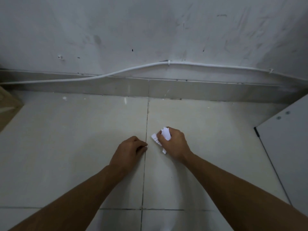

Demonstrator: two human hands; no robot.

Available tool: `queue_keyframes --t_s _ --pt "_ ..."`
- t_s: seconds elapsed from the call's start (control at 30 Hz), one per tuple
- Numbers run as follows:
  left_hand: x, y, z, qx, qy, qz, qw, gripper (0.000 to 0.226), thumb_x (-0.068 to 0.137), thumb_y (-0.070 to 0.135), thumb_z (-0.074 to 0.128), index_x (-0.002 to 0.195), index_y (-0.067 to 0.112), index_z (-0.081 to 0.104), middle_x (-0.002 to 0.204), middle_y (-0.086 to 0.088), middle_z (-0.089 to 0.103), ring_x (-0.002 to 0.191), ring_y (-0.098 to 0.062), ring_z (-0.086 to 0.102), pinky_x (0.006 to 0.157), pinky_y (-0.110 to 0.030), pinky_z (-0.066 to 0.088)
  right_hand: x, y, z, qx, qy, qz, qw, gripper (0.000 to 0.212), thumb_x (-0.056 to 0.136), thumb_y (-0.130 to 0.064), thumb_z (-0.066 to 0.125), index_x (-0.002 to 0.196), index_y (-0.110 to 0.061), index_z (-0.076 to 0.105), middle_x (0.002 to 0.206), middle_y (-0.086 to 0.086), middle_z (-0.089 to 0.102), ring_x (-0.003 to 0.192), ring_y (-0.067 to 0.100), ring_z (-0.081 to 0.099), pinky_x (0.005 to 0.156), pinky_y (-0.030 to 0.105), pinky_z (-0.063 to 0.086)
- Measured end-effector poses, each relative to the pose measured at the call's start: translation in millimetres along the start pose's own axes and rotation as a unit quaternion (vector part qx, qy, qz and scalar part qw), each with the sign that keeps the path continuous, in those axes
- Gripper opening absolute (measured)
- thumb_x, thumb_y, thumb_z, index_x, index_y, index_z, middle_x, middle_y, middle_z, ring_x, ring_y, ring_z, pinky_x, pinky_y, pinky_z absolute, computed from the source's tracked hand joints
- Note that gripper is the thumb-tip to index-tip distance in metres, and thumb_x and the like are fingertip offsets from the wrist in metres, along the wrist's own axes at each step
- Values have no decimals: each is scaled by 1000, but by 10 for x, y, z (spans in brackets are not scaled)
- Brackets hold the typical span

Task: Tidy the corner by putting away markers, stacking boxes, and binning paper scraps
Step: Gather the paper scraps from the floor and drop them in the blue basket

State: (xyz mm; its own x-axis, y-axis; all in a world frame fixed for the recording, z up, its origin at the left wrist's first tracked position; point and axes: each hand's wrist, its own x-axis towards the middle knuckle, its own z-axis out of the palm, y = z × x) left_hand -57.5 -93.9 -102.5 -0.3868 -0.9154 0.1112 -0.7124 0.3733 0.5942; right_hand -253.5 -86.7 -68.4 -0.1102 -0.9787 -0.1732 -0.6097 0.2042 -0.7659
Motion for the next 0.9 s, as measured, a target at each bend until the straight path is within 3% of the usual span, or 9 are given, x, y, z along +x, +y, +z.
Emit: queue_keyframes --t_s 0.07,0.17,0.3,0.37,0.47,0.53,0.6,0.7,0.9 --pt "33 51 1 -14 9 -28 999 11 86 20 73 95 18 78 87 1 72 76 -12 66 75 -26 54 -19 -17 -18 59 -11 26 998 29 92 -17 53 73 2 62 57 -15 67 52 8 66 61 21 51" --pt "69 166 -39 -117 39 -140 982 5 83 27 76 88 24 77 80 15 72 73 3 66 69 -3 44 -18 -89 25 199 10 97 975 24 93 -17 59 78 1 66 65 -3 70 51 11 65 52 17 47" --pt "166 361 -57 -207 58 -155 964 7 78 24 81 84 23 78 74 18 71 69 9 65 64 -3 46 7 -267 112 309 27 183 933 16 95 -15 60 86 -3 62 74 11 61 47 6 54 41 12 38" --pt "210 411 -66 -211 67 -136 966 9 80 22 79 89 24 79 79 15 73 71 5 67 66 -7 49 27 -351 115 327 23 211 921 20 96 -17 57 91 2 61 80 21 61 57 14 61 49 17 46" --pt "232 405 -95 -194 79 -113 971 14 84 21 76 96 28 79 90 8 74 74 -1 67 70 -15 53 64 -441 130 356 25 250 900 40 97 -19 55 118 16 57 118 36 61 96 37 67 83 44 54" --pt "227 398 -154 -201 82 -105 970 18 84 18 75 100 26 78 92 5 76 75 1 68 70 -9 51 105 -489 162 369 14 269 889 35 97 -21 54 109 11 61 106 28 68 94 30 67 86 42 52" --pt "206 398 -253 -223 86 -119 964 25 82 19 77 107 23 76 92 4 77 77 2 70 74 -9 51 126 -544 211 388 -5 276 879 18 95 -23 57 87 -7 61 75 9 61 67 17 60 66 31 49" --pt "181 368 -407 -274 88 -163 944 36 82 22 78 117 18 71 86 3 78 76 -5 73 78 -16 55 142 -623 261 414 -12 286 864 12 95 -23 58 84 -18 60 73 -5 53 58 7 55 57 25 47" --pt "97 239 -718 -272 158 -230 921 21 97 21 57 114 14 69 89 1 75 76 -7 71 67 -10 53 184 -845 234 399 26 251 882 16 93 -21 60 79 -14 57 60 1 50 46 11 41 42 14 30"
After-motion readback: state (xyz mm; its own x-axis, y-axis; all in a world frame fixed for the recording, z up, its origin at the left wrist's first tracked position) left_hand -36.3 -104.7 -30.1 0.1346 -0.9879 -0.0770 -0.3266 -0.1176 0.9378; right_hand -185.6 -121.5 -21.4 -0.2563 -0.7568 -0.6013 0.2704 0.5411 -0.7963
